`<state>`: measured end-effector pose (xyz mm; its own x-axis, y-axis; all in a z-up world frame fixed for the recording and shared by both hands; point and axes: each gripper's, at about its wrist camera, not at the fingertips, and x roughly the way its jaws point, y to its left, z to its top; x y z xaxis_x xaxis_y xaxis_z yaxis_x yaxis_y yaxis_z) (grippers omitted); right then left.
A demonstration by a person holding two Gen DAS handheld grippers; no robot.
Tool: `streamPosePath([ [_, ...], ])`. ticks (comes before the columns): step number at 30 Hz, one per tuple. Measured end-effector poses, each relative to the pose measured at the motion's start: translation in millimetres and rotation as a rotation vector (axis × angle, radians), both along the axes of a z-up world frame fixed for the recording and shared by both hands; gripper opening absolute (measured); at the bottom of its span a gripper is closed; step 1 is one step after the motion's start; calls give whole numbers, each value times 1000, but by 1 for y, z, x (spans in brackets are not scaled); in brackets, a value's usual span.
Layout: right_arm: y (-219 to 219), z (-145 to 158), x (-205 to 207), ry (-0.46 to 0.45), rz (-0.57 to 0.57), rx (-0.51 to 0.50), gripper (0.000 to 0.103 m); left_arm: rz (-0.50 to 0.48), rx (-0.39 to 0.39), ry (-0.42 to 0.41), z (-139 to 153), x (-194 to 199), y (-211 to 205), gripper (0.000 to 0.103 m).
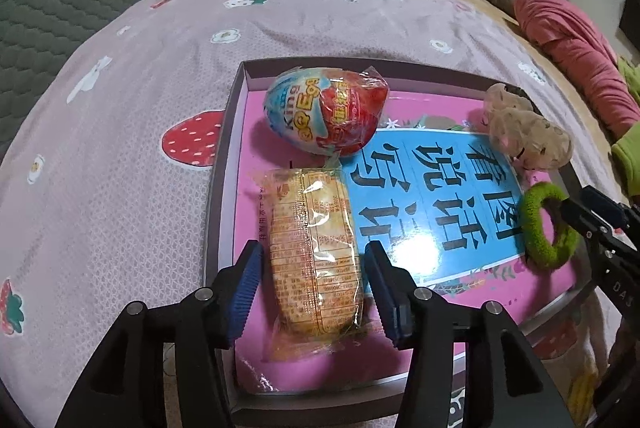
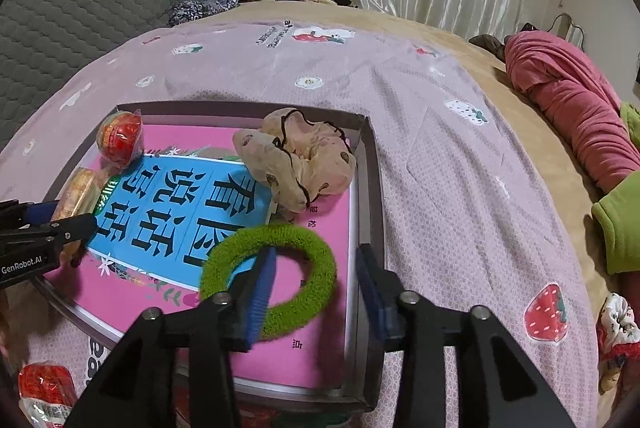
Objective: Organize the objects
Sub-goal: 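Lower both tools and open them to drop wafer pack and ring in tray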
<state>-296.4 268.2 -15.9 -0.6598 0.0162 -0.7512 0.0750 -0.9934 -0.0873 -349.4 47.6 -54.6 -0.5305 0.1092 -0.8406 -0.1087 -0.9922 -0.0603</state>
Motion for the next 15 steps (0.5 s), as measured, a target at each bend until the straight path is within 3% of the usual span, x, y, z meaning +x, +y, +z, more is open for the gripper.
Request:
streamPosePath([
  [10,1,12,5,36,-4,-18,54,-6,-10,25,11,6,3,73],
  [11,0,14,6,41,-3,-20,55,-4,-13,29,13,6,3,78],
  [15,1,24,12,75,-4,-27,62,12,-1,58,26,12,-1,80],
])
